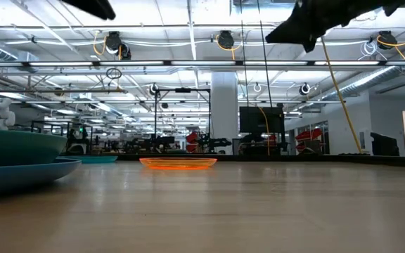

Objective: Stack plastic plates
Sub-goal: Stack the orange plate on top of the light blue plate

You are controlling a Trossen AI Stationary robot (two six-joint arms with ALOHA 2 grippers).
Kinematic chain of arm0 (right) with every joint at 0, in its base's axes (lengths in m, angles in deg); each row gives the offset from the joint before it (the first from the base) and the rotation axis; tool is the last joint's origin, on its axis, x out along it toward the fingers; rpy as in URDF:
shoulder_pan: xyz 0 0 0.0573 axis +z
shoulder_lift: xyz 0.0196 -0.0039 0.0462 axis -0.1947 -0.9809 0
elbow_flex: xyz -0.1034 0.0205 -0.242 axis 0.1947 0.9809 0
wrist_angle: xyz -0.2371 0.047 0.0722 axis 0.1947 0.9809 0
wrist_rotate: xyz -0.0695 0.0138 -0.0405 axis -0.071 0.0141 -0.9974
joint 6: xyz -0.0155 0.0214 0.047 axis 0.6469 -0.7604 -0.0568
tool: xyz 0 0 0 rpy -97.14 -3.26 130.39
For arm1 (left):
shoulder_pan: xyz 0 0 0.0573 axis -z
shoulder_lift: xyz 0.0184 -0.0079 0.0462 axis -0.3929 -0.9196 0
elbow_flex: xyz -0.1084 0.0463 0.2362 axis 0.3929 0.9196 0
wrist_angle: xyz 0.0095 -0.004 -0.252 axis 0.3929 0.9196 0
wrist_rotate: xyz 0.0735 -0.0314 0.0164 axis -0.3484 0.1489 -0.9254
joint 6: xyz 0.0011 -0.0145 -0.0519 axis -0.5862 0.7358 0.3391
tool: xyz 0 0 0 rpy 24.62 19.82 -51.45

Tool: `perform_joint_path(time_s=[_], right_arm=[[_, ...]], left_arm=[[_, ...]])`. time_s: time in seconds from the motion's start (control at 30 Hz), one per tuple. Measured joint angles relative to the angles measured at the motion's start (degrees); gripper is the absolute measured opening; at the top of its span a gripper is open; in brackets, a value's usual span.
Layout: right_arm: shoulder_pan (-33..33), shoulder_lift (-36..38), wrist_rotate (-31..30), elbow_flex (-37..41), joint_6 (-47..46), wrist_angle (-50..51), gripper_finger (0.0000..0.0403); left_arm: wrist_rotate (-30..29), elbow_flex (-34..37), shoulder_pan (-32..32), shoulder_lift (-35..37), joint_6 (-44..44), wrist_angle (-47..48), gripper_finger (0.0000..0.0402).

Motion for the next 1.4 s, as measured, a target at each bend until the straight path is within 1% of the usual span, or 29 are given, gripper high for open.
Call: perform_joint_path(time_s=[0.13, 0.2, 0.43, 0.57, 0.63, 0.8, 0.97, 1.17, 1.3, 1.4], right_arm=[[0.0, -5.1, 0.0, 0.0, -3.9, -1.6, 0.0011], [0.0, -7.5, 0.1, 0.0, -5.8, -3.0, 0.0011], [0.0, -14.0, 0.1, 0.0, -10.4, -8.0, 0.0011], [0.0, -17.4, 0.3, 0.0, -11.8, -13.0, 0.0011], [0.0, -18.9, 1.7, -0.3, -11.9, -15.0, 0.0011], [0.0, -23.7, 1.7, -5.8, -11.6, -14.2, 0.0011], [0.0, -29.6, 1.5, -15.1, -10.9, -4.8, 0.0011], [0.0, -36.1, 1.4, -25.5, -16.2, 5.7, 0.0011], [-0.6, -40.1, 1.4, -30.2, -19.9, 10.1, 0.0011], [-1.4, -42.7, 1.3, -31.9, -23.1, 12.2, 0.0011]], left_arm=[[0.0, 3.4, -2.2, 2.4, -0.9, -2.6, 0.0102], [-1.0, 4.7, -3.2, 4.0, -0.9, -4.7, 0.0102], [-2.4, 9.4, -6.9, 11.6, -3.6, -14.3, 0.0102], [-2.5, 10.5, -9.1, 15.6, -3.1, -15.2, 0.0102], [-2.5, 11.1, -10.0, 17.2, -2.4, -15.8, 0.0102], [-2.5, 12.8, -12.2, 20.1, -0.2, -15.3, 0.0102], [-2.5, 15.7, -12.9, 21.3, 1.6, -15.3, 0.0102], [-2.5, 16.9, -12.9, 21.4, 3.1, -13.2, 0.0102], [-2.6, 16.9, -12.9, 22.1, 4.3, -12.3, 0.0102], [-2.8, 16.9, -12.9, 22.2, 5.7, -11.0, 0.0102]])
